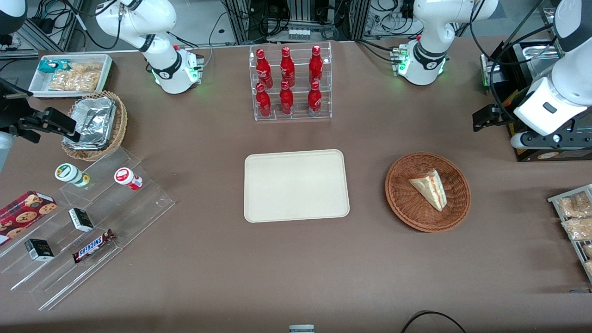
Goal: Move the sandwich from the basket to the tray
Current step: 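Move the left gripper over the wrapped sandwich in the wicker basket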
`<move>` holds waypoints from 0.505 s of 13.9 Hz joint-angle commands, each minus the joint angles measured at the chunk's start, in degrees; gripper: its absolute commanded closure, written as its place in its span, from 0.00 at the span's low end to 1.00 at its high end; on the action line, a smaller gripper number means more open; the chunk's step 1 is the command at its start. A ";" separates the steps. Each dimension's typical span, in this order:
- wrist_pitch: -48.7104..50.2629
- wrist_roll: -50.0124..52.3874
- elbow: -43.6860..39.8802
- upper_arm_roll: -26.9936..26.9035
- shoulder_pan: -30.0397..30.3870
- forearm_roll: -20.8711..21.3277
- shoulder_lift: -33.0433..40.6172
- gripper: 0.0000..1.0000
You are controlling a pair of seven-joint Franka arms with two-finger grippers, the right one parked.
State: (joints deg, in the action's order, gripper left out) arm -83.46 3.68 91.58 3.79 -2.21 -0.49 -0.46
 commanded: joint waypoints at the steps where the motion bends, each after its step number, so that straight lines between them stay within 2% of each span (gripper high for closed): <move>1: -0.82 -1.30 -0.62 0.43 0.45 1.02 -0.42 0.00; 4: -2.93 -1.31 4.03 0.43 0.45 1.02 -0.86 0.00; 7: -11.17 -1.31 13.24 0.34 0.45 1.28 -0.42 0.00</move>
State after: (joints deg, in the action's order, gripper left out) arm -89.67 3.15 98.80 3.79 -2.21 -0.05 -1.72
